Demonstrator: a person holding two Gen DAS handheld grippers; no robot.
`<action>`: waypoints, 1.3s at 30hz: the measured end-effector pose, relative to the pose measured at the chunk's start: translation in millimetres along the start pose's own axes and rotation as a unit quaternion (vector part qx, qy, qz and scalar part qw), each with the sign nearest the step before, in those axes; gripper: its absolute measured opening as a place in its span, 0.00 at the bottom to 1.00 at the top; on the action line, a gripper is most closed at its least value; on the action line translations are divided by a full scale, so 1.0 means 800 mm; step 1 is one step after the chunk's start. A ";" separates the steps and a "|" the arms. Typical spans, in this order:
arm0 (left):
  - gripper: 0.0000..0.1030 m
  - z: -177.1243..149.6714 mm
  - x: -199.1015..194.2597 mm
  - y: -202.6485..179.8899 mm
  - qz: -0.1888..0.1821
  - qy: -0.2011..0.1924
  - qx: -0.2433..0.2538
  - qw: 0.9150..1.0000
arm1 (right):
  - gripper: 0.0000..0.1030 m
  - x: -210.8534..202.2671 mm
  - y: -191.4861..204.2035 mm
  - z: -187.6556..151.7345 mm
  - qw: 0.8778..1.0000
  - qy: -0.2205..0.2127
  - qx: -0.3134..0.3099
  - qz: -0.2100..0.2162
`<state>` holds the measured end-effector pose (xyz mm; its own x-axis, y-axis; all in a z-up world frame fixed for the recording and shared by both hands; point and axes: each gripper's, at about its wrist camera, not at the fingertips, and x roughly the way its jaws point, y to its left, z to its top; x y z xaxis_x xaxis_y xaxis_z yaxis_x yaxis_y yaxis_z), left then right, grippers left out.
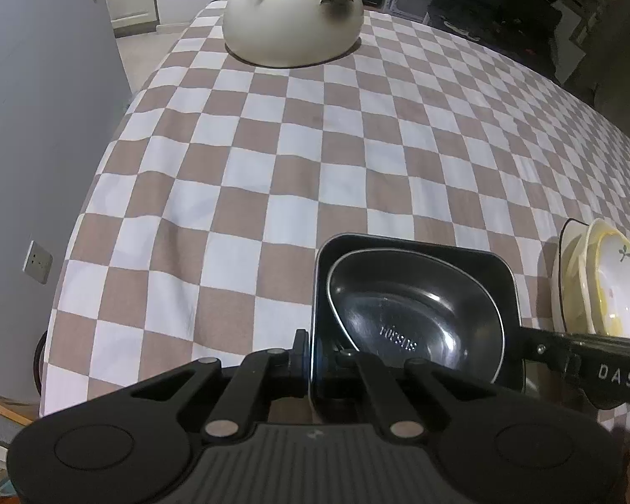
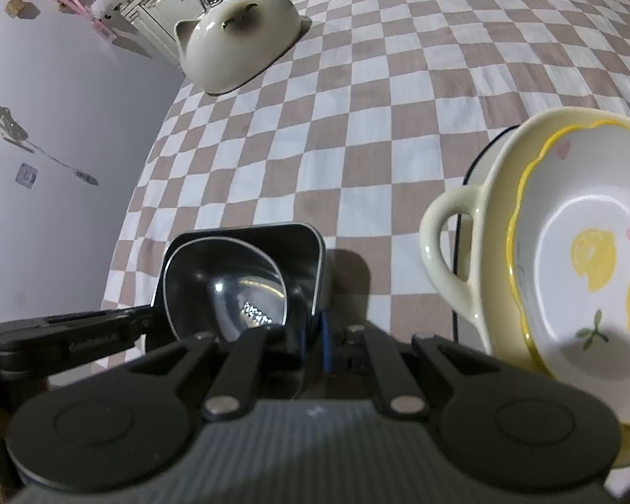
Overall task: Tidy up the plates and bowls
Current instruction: 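Carry the nested steel trays and bowl with both tools over the floral bowl stack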
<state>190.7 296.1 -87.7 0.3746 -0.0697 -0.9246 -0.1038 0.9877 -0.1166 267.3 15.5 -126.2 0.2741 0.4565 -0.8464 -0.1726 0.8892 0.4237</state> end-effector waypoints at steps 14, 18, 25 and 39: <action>0.03 0.004 -0.040 0.003 -0.020 -0.053 -0.032 0.998 | 0.08 -0.025 0.011 0.024 0.999 -0.037 -0.024 0.019; 0.03 0.005 -0.050 -0.006 -0.027 -0.069 -0.039 0.997 | 0.08 -0.044 0.011 0.032 0.997 -0.055 -0.042 0.024; 0.04 0.005 -0.075 -0.039 -0.035 -0.096 -0.030 0.994 | 0.08 -0.083 -0.009 0.043 0.995 -0.075 -0.048 0.038; 0.05 0.008 -0.104 -0.141 -0.063 -0.127 0.028 0.989 | 0.08 -0.160 -0.083 0.047 0.993 -0.114 -0.018 0.035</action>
<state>177.0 191.4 4.2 0.6019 -0.1625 -0.7818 0.0063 0.9800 -0.1988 278.9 -101.0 -33.7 0.4660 0.5156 -0.7190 -0.2310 0.8554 0.4637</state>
